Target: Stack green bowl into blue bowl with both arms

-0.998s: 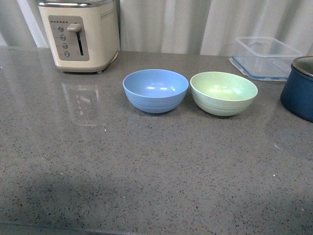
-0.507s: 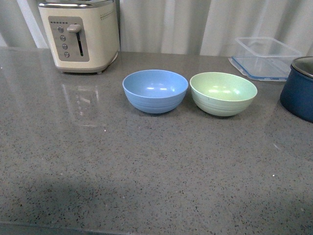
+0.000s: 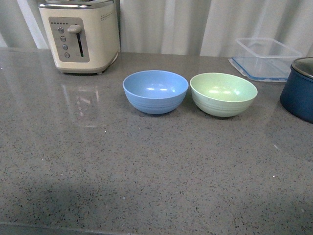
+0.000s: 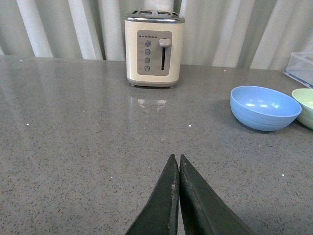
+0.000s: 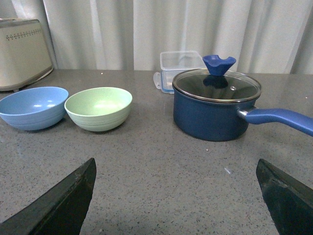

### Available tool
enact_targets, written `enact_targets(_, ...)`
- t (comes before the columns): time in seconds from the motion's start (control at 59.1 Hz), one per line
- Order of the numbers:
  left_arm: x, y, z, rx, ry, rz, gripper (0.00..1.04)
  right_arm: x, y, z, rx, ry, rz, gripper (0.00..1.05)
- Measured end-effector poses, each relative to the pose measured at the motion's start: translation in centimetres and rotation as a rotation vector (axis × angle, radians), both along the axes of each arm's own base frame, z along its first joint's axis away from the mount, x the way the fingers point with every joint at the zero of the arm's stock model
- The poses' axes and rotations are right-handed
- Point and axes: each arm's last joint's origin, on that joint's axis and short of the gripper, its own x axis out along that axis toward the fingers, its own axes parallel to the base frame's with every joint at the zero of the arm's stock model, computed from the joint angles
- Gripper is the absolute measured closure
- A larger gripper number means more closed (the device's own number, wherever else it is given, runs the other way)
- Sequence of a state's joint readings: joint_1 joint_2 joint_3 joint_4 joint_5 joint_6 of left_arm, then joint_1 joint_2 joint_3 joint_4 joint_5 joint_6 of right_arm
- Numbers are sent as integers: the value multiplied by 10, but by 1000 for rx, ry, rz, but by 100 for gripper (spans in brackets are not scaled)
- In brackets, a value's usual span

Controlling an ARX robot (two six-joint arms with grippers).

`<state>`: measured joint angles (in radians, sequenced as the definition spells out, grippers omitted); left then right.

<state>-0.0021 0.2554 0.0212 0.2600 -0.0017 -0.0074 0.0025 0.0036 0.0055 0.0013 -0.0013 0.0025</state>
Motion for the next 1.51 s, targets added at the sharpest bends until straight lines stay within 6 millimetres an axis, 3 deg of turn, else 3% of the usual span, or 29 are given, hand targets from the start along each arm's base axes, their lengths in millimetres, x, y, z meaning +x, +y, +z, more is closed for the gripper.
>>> enact_targets(0.609, -17, 0, -4, 0, 8, -1, 100, 0, 0, 0, 0, 0, 0, 10)
enact_targets(0.829, -17, 0, -4, 0, 8, -1, 59, 0, 0, 0, 0, 0, 1, 10)
enact_targets(0.913, -17, 0, -4, 0, 8, 0, 44, 2, 0, 1, 19, 86, 192, 10)
enact_targets(1.015, -17, 0, -4, 0, 8, -2, 28, 12, 4, 17, 50, 163, 364, 10)
enact_targets(1.167, -17, 0, -4, 2, 7, -1, 5, 43, 16, 56, 148, 255, 450, 10)
enact_targets(1.285, -17, 0, -4, 2, 7, -1, 7, 88, 29, 81, 229, 360, 431, 10)
enact_targets(1.505, -17, 0, -4, 2, 7, -1, 7, 181, 48, 87, 234, 482, 258, 10)
